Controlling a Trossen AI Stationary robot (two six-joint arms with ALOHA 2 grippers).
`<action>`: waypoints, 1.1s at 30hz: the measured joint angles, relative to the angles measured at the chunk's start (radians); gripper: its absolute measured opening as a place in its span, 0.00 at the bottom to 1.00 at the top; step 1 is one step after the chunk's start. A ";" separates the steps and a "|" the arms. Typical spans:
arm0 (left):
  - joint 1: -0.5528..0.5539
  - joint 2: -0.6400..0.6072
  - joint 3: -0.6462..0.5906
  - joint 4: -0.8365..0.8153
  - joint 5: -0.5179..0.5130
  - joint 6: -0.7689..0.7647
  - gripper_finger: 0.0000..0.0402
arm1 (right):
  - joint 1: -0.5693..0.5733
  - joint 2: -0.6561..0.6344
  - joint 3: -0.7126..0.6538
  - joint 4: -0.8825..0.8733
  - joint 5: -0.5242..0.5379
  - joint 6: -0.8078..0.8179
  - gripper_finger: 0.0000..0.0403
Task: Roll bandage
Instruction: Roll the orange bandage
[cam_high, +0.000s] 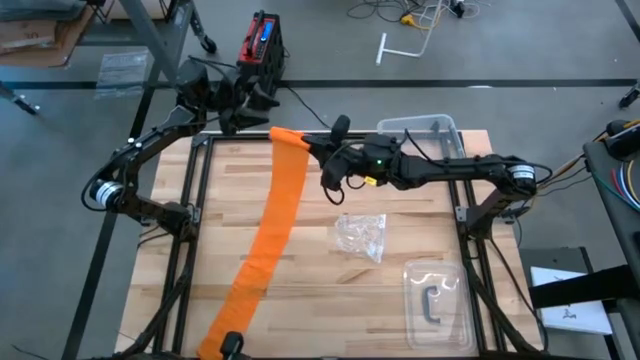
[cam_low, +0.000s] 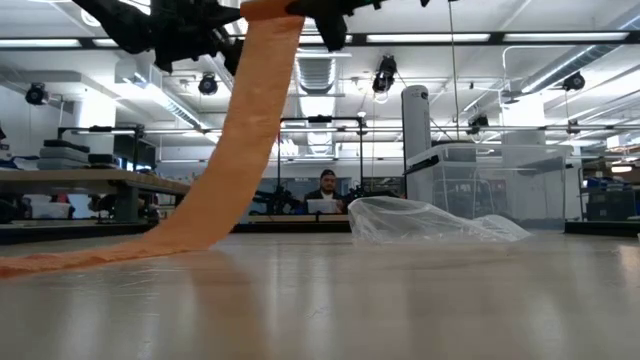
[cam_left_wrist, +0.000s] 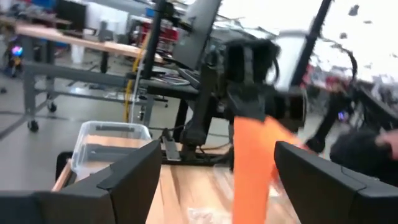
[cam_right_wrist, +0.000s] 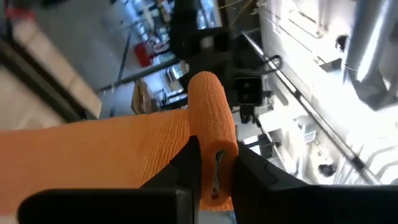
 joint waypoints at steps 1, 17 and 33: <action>0.000 0.000 0.000 -0.003 0.007 0.017 0.74 | -0.003 -0.007 0.000 0.005 0.002 0.060 0.14; -0.079 0.000 -0.001 -0.016 -0.044 0.076 0.73 | -0.159 -0.084 0.001 -0.091 -0.206 1.224 0.15; -0.187 0.000 -0.001 -0.016 -0.218 0.213 0.71 | -0.163 -0.081 0.001 -0.090 -0.301 1.504 0.15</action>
